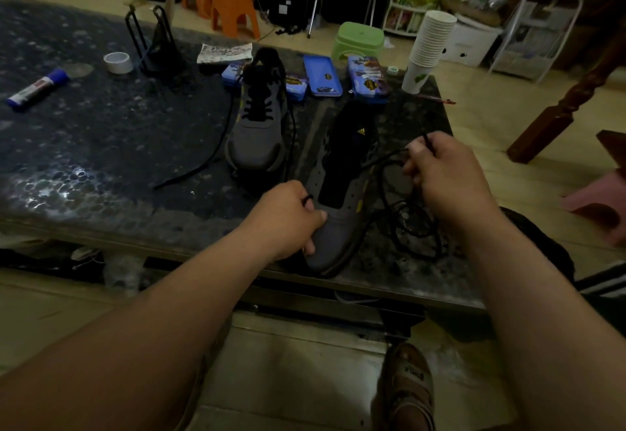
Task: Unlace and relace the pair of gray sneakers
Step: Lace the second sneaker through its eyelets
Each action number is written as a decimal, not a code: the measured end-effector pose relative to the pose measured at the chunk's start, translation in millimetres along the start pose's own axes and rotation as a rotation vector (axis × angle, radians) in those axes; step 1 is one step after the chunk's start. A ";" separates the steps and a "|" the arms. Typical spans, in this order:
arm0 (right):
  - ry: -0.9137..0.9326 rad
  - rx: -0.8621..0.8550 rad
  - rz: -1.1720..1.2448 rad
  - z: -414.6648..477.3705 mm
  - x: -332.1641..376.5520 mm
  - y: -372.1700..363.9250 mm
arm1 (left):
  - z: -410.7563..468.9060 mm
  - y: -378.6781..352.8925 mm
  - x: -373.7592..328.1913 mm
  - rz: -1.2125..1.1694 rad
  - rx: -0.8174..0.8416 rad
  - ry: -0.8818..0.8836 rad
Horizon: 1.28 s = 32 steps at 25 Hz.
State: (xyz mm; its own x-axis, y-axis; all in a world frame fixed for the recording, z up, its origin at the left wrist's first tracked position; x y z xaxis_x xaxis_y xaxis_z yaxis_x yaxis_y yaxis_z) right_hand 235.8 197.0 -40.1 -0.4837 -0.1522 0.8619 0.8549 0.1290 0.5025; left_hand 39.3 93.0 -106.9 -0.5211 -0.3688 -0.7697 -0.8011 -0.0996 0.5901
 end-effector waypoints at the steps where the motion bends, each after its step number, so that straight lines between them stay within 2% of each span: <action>1: 0.007 -0.009 -0.068 -1.7 -1.7 3.7 | 1.0 1.4 -1.2 -0.023 0.000 0.004; 4: 0.224 -0.022 -0.379 -14.6 1.0 -16.2 | 0.0 6.7 -6.7 -0.105 0.017 0.014; 6: 0.395 0.061 -0.468 -22.8 6.8 -38.3 | -2.1 10.4 -9.6 -0.056 -0.005 0.007; 7: 0.425 0.125 -0.504 -25.6 7.9 -48.6 | -3.0 11.3 -10.2 0.012 -0.042 -0.003; 9: 0.410 0.216 -0.524 -26.6 5.3 -63.1 | -6.3 10.9 -11.4 0.218 -0.152 -0.046; 11: 0.391 0.224 -0.510 -26.0 2.6 -70.4 | -10.4 6.8 -14.2 0.394 -0.235 -0.105; 14: 0.363 0.202 -0.520 -24.0 2.7 -77.9 | -9.7 5.1 -13.0 0.419 -0.242 -0.104; 18: 0.271 0.268 -0.470 -18.1 6.0 -75.3 | -8.5 3.2 -11.2 0.416 -0.226 -0.075; 21: 0.233 0.138 -0.423 -0.6 7.7 -38.2 | -11.7 -0.4 -10.5 0.479 -0.232 -0.080; 25: 0.106 -0.097 -0.242 13.6 -1.6 6.3 | -13.2 1.6 -7.4 0.487 -0.216 -0.073; 30: 0.034 -0.231 0.043 15.6 9.2 10.4 | -19.6 -9.2 -9.3 0.486 -0.184 -0.084; 32: 0.026 -0.189 0.060 13.1 11.0 12.0 | -23.2 -20.8 -8.9 0.506 -0.167 -0.080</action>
State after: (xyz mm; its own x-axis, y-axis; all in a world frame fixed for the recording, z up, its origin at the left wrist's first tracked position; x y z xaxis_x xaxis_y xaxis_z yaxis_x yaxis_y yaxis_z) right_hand 238.2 209.8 -23.7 -0.4275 -0.1752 0.8869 0.9034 -0.0469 0.4262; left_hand 67.4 77.0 -106.7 -0.8561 -0.3379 -0.3911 -0.3896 -0.0753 0.9179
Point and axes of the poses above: each hand's wrist, its own z-axis towards the middle knuckle, its own y-axis out of the back of the hand, x = y × z, the point moved 2 cm from there along z, towards the middle knuckle, and after that the axes turned 7 degrees about z, right-handed, at the moved point
